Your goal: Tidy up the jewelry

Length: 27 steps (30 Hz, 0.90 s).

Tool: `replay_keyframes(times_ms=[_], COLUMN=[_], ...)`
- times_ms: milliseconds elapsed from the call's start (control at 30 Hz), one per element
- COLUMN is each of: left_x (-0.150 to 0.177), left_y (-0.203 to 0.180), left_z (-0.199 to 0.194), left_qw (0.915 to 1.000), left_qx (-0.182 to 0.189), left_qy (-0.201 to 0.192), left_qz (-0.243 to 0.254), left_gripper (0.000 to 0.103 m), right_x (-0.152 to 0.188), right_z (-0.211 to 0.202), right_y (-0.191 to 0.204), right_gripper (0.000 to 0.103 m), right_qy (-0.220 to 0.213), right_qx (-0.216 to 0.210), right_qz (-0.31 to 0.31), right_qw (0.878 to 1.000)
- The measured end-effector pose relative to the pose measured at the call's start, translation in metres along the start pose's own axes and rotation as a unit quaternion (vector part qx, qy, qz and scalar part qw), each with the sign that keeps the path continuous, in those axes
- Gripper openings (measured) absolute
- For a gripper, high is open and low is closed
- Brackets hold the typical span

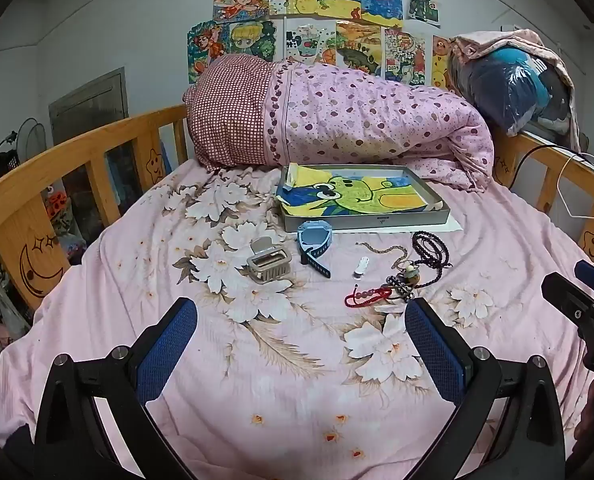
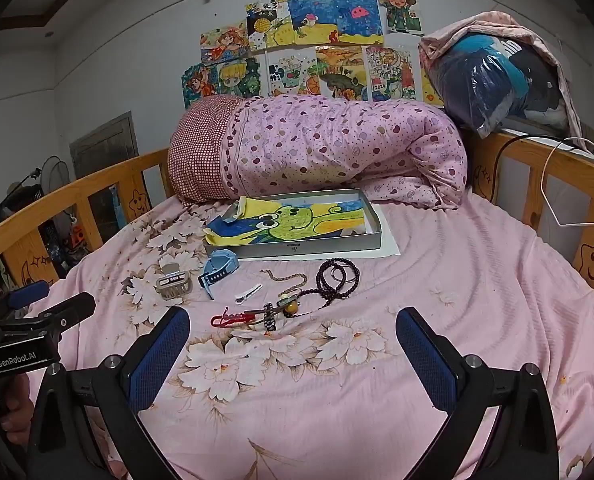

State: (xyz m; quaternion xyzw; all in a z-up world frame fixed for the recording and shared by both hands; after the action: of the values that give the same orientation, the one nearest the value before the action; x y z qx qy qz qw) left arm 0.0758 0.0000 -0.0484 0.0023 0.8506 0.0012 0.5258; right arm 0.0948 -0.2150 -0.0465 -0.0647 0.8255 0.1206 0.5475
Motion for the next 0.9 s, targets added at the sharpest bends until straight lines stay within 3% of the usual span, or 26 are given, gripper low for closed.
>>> replay_keyframes(times_ms=[900], left_x=[-0.0001], left_y=[0.0001], left_z=[0.0004], left_qw=[1.0], left_qx=[-0.002], left_qy=[-0.001], left_qz=[0.0], left_gripper=[0.102], right_x=[0.0002], right_z=[0.0005], right_y=[0.0002], right_gripper=[0.103], right_qy=[-0.001], right_qx=[0.0], right_qz=[0.001], right_qw=[1.0])
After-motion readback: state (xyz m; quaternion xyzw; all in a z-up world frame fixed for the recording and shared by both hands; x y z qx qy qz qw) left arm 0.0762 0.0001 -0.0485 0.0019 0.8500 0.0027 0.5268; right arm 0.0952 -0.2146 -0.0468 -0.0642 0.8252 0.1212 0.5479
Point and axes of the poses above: each gripper's, at about its wrist camera, not at the fingertips, and z roughly the way its jaws point, y to its left, x to its underside, the point moved 9 cm from there along z, roughly the way its jaws point, and after that the axes turned 6 degrees about -y, right-handed, at the moved point
